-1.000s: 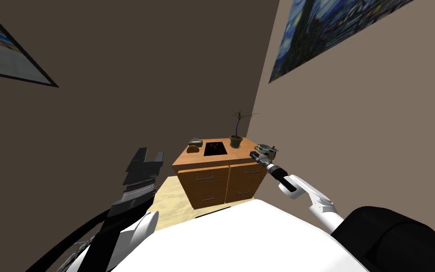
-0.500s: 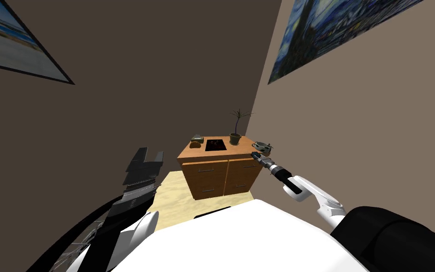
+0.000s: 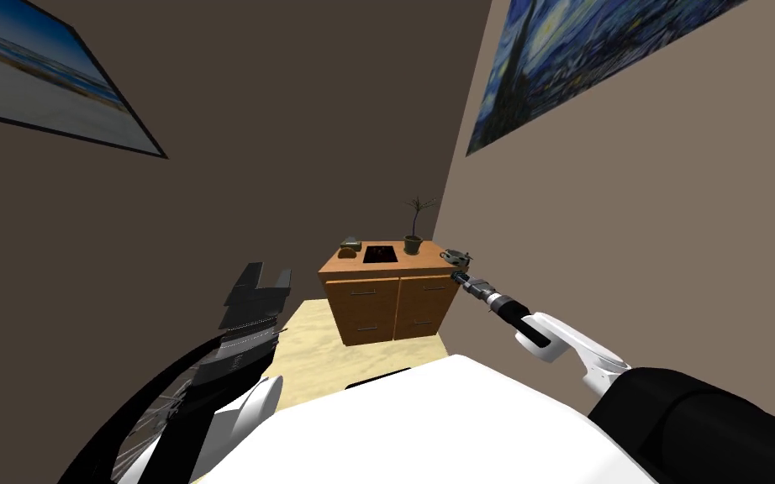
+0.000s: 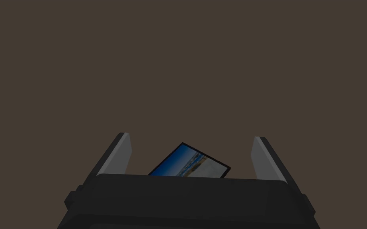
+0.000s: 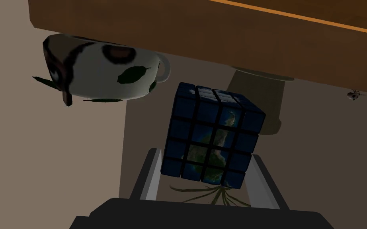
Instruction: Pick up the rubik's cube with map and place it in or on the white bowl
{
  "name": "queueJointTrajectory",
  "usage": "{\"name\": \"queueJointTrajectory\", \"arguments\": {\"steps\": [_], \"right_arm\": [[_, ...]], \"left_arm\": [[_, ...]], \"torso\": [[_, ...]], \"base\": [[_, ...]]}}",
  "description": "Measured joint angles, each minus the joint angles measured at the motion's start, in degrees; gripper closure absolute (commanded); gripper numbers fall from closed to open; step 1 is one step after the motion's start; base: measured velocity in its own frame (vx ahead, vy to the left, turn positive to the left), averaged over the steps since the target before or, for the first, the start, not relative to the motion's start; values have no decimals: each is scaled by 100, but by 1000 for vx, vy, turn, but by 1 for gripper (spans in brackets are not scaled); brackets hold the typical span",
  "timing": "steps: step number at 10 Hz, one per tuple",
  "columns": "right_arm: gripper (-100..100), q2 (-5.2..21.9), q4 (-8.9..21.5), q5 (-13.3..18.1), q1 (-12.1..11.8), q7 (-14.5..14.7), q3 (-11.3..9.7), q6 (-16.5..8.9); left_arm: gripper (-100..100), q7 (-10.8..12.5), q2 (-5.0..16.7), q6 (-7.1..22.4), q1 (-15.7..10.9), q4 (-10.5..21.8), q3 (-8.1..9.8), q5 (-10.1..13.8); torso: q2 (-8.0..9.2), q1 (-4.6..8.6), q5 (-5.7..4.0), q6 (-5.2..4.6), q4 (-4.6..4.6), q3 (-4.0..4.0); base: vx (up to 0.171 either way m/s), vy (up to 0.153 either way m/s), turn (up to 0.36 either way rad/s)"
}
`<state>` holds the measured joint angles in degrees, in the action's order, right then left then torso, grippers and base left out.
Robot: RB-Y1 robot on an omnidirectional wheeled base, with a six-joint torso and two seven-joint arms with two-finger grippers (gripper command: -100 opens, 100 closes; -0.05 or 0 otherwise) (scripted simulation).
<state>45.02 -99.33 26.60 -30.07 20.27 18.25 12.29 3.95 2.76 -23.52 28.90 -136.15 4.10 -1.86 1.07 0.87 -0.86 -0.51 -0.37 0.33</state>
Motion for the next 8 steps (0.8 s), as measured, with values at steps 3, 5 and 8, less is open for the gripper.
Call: {"name": "queueJointTrajectory", "arguments": {"steps": [3, 5, 8], "right_arm": [[100, 264, -8, -25, -158, -369, 100, -5], [100, 414, -40, -45, -263, -586, 168, -12], [100, 772, -54, -134, -393, -932, 309, -32]], "left_arm": [[0, 0, 0, 0, 0, 0, 0, 0], [0, 0, 0, 0, 0, 0, 0, 0], [0, 0, 0, 0, 1, 0, 0, 0]], "torso": [[-11, -8, 2, 1, -1, -6], [-13, -7, 5, 0, -1, -7], [-38, -3, 10, 3, -4, -19]], "base": [[-113, -66, 14], [-99, -80, 7], [-37, -102, 4]]}}
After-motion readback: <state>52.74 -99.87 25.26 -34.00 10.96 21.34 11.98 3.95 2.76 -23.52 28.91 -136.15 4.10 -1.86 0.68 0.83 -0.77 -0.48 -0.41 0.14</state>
